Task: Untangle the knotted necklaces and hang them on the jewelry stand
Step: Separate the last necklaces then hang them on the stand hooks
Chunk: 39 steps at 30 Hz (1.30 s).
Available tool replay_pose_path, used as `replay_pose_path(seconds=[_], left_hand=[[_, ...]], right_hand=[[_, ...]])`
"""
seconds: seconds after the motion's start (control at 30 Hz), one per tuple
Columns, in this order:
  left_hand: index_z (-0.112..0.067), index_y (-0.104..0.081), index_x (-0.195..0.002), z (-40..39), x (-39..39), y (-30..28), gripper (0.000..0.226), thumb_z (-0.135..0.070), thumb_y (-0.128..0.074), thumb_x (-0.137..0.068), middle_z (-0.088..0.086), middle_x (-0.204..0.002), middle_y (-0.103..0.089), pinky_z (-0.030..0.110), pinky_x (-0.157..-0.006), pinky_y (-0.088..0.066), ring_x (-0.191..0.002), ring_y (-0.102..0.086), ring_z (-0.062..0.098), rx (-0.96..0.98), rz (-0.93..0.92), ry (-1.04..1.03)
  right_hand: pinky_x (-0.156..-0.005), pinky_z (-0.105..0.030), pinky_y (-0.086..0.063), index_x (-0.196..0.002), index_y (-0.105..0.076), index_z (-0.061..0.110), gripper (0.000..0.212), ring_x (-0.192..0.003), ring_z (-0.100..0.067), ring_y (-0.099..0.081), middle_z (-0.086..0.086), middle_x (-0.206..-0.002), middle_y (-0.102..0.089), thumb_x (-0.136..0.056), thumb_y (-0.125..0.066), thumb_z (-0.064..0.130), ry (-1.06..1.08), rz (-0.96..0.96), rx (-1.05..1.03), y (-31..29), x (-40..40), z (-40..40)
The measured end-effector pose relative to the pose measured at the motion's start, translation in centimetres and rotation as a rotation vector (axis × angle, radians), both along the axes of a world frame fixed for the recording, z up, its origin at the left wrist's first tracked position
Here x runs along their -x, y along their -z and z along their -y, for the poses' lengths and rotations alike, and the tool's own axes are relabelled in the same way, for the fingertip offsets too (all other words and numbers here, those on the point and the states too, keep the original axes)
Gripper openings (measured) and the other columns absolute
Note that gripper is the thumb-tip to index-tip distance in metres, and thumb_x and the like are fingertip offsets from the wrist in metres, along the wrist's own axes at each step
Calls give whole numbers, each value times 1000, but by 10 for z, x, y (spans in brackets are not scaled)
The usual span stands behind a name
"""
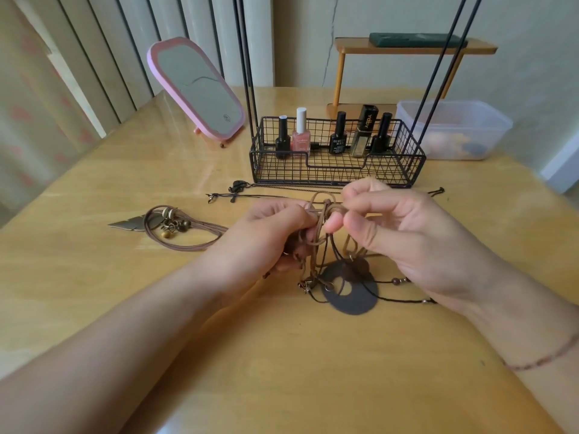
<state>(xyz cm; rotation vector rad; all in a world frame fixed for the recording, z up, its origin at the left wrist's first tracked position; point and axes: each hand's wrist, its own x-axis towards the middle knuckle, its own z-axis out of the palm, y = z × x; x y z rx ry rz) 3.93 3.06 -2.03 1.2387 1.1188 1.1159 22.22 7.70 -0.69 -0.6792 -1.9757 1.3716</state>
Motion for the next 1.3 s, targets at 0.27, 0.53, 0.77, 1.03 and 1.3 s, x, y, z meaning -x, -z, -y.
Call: replay_pose_path(seconds=[0.27, 0.53, 0.77, 1.03, 1.3], left_hand=[[-23, -54, -54, 2, -2, -3, 33, -19, -48, -87, -4, -52, -45, 13, -40, -29, -45, -38, 7, -50, -72, -14], [-17, -48, -57, 3, -1, -4, 22, -21, -45, -79, -5, -51, -45, 15, -40, -27, -47, -36, 10, -36, -113, 24], [-18, -50, -58, 5, -2, -6, 23, -21, -46, -80, 3, -60, -45, 17, -43, -29, -49, -41, 10, -65, -89, 44], [-22, -51, -54, 4, 0, -4, 28, -21, -47, -82, 3, -60, -43, 18, -44, -29, -49, -39, 11, -68, -74, 30], [-23, -51, -54, 5, -1, -5, 31, -22, -46, -84, -3, -60, -50, 16, -43, -30, -49, -41, 10, -52, -25, 40]], right_hand=[[-76, -19, -51, -81, -78, 21, 17, -78, -11, -68, -1, -79, -74, -86, -64, 29, 160, 4, -160, -11, -14, -5], [-78, -31, -40, -85, -55, -20, 60, -76, -9, -57, 8, -64, -61, -86, -57, 40, 104, -93, 51, -18, -24, -10], [-81, -28, -52, -70, -66, 23, 35, -84, -21, -65, 4, -72, -68, -94, -59, 49, 88, -75, -184, -19, -31, -15], [-79, -25, -48, -69, -73, 26, 24, -82, -13, -61, 3, -78, -67, -79, -65, 46, 34, -249, 19, -16, -19, -4], [-57, -21, -37, -64, -60, 23, 42, -54, -12, -42, 4, -55, -47, -88, -62, 57, 226, 150, -380, -16, -22, -2]])
